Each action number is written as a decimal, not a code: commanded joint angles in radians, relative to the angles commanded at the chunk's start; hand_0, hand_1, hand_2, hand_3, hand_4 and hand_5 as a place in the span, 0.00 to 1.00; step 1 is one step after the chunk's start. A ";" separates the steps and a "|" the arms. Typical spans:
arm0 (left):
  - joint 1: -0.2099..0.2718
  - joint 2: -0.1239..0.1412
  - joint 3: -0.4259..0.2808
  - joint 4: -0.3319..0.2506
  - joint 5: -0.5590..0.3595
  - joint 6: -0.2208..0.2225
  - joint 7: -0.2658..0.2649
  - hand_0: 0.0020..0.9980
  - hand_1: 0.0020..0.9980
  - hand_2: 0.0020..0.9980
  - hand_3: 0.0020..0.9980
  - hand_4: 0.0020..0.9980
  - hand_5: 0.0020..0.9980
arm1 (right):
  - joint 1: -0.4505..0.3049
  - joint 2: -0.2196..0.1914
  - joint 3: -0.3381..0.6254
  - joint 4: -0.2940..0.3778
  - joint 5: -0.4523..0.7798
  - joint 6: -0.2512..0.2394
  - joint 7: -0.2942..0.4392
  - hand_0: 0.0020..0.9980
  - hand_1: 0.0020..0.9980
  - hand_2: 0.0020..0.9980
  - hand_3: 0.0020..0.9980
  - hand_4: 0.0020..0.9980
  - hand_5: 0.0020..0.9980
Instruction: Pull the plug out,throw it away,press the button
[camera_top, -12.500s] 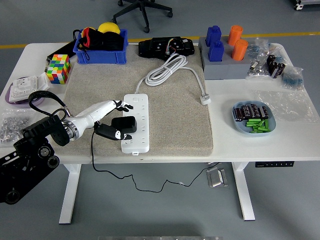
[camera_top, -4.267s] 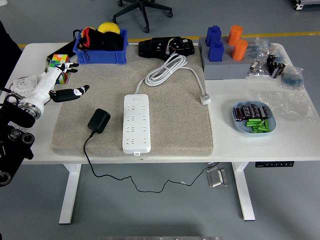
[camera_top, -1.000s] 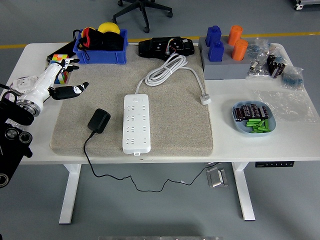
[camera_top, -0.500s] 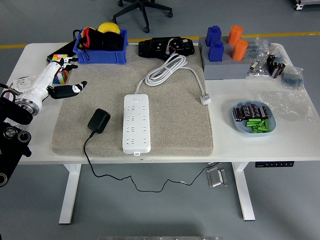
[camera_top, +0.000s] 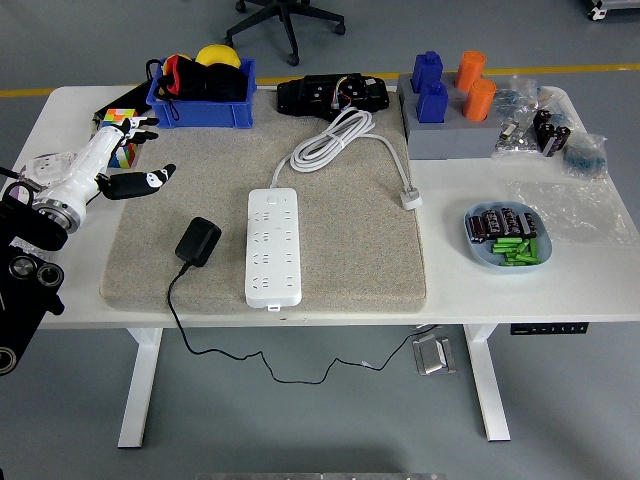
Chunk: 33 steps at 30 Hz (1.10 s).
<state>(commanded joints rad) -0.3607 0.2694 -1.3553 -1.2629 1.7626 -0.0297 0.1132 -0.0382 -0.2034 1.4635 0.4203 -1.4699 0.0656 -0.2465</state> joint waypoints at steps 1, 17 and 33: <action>0.000 0.000 0.000 0.000 0.000 0.000 0.000 0.88 0.85 0.81 0.87 0.73 0.17 | 0.000 0.000 0.000 0.000 0.000 0.000 0.000 0.77 0.73 0.72 0.71 0.89 0.66; -0.002 -0.001 0.002 0.004 0.002 -0.005 0.005 0.88 0.85 0.81 0.86 0.72 0.15 | 0.001 0.000 0.001 0.002 -0.003 0.004 -0.002 0.77 0.73 0.72 0.71 0.89 0.66; -0.002 -0.002 0.002 0.004 0.003 -0.006 0.004 0.88 0.85 0.81 0.86 0.72 0.14 | -0.001 0.000 0.002 0.003 -0.006 0.008 -0.003 0.77 0.73 0.72 0.71 0.89 0.66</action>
<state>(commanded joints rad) -0.3624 0.2675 -1.3538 -1.2590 1.7652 -0.0357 0.1170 -0.0394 -0.2034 1.4658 0.4231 -1.4761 0.0735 -0.2495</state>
